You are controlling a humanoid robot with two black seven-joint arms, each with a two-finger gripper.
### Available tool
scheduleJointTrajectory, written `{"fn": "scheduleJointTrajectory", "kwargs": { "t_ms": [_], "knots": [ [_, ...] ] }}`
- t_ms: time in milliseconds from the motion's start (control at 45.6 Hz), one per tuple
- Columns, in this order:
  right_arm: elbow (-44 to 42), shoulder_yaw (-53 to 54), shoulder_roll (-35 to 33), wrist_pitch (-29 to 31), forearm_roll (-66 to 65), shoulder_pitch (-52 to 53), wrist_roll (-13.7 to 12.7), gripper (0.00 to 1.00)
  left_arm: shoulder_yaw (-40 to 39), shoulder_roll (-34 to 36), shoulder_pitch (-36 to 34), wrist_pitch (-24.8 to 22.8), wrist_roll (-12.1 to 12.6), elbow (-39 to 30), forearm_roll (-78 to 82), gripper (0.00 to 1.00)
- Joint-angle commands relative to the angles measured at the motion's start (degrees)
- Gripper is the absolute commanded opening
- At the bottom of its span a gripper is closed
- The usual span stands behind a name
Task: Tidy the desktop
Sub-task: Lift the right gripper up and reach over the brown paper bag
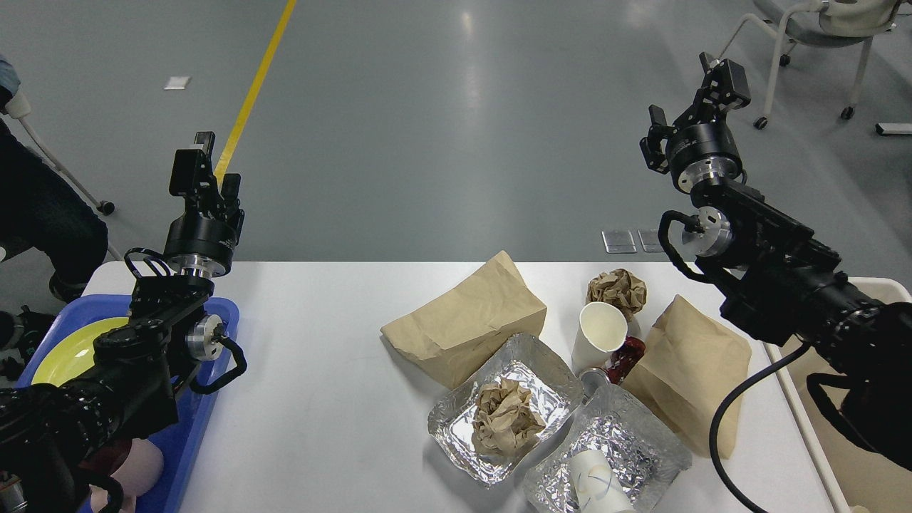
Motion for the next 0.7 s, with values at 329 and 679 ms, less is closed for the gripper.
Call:
{"fn": "scheduleJointTrajectory", "kwargs": {
  "t_ms": [329, 679],
  "knots": [
    [3.18, -26.28, -1.61, 8.31, -10.80, 4.86, -1.89, 1.00, 0.00, 0.00, 0.00, 0.00, 0.00, 0.04, 0.00, 0.97],
    [14.42, -47.82, -1.87, 9.46, -9.83, 16.90, -26.67, 1.00, 0.00, 0.00, 0.00, 0.00, -0.09, 0.04, 0.00, 0.97]
  ]
}}
